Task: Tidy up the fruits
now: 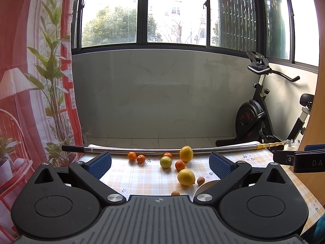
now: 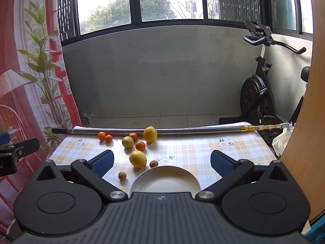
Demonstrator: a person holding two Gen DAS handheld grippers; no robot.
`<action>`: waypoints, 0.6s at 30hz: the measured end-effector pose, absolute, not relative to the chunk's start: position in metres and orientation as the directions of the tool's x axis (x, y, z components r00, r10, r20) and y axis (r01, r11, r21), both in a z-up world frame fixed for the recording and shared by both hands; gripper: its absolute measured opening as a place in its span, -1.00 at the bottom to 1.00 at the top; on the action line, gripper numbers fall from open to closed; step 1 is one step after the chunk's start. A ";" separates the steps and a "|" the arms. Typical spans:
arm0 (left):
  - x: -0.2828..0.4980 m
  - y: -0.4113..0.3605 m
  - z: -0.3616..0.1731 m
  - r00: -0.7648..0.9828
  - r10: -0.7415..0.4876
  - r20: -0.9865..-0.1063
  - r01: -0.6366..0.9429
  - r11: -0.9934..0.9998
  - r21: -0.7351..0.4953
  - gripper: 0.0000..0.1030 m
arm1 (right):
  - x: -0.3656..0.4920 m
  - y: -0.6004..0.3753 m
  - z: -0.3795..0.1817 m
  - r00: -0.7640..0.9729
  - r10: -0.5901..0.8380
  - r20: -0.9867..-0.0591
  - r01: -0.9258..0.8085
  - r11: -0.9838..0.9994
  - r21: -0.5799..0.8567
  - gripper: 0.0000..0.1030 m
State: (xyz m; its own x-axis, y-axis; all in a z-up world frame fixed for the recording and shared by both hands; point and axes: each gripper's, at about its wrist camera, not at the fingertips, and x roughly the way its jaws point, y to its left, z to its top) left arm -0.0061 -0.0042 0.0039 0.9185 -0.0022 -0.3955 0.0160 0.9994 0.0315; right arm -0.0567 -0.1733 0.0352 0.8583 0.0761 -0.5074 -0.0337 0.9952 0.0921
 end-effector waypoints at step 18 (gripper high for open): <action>-0.001 0.004 0.000 0.910 0.030 -0.413 -0.032 0.999 0.004 1.00 | -0.054 -0.178 0.029 0.857 0.114 -0.503 -0.055 0.990 0.130 1.00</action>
